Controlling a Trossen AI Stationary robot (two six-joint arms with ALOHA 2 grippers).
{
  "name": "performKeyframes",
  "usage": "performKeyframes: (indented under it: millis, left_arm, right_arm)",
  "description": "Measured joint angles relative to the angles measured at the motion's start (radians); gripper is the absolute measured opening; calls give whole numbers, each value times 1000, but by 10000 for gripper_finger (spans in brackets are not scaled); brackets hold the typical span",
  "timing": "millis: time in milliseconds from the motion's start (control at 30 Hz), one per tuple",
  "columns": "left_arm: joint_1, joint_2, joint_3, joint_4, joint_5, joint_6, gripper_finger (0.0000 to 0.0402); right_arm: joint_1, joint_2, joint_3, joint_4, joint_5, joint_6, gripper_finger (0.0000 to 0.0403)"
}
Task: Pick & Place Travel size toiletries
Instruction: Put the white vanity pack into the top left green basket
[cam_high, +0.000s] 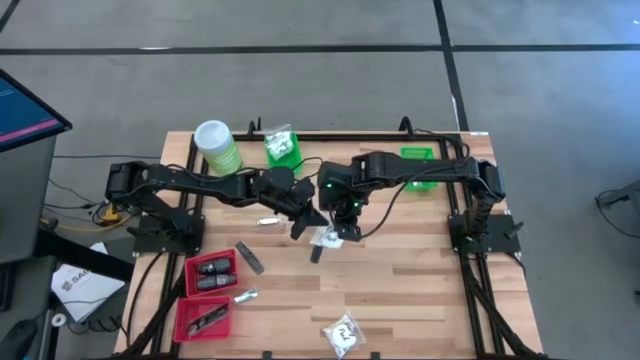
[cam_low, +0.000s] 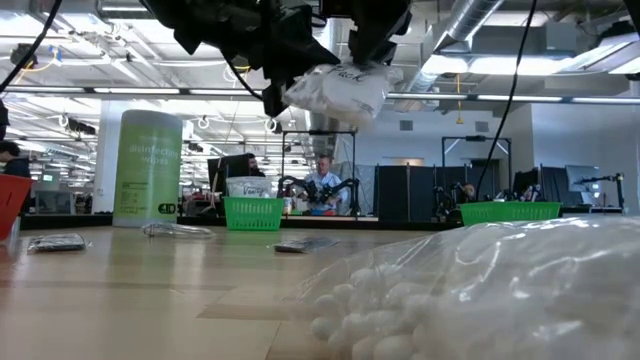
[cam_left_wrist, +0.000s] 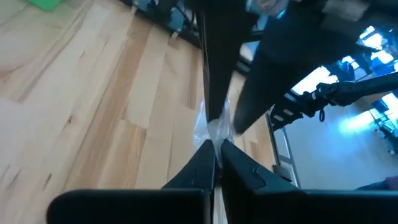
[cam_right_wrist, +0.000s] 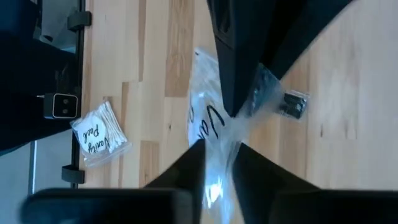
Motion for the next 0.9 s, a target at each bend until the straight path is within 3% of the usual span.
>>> performKeyframes:
  millis: [233, 400, 600, 767, 900]
  left_arm:
    - [15, -21, 0, -83, -85, 4, 1]
    - [79, -84, -23, -107, -287, 30, 1]
    - [247, -153, -38, -150, -494, 101, 1]
    - [417, -163, -42, -202, -580, 110, 0]
    - [511, -163, -97, -165, -585, 99, 0]
  right_arm:
    - [-35, 0, 122, -153, 1, -41, 177]
    - [-77, -1, 247, -252, 0, -43, 226]
    - [-118, -2, 389, -293, 0, -36, 239]
    - [-126, -2, 459, -332, -1, -27, 239]
    - [-120, -2, 464, -355, -3, -26, 238]
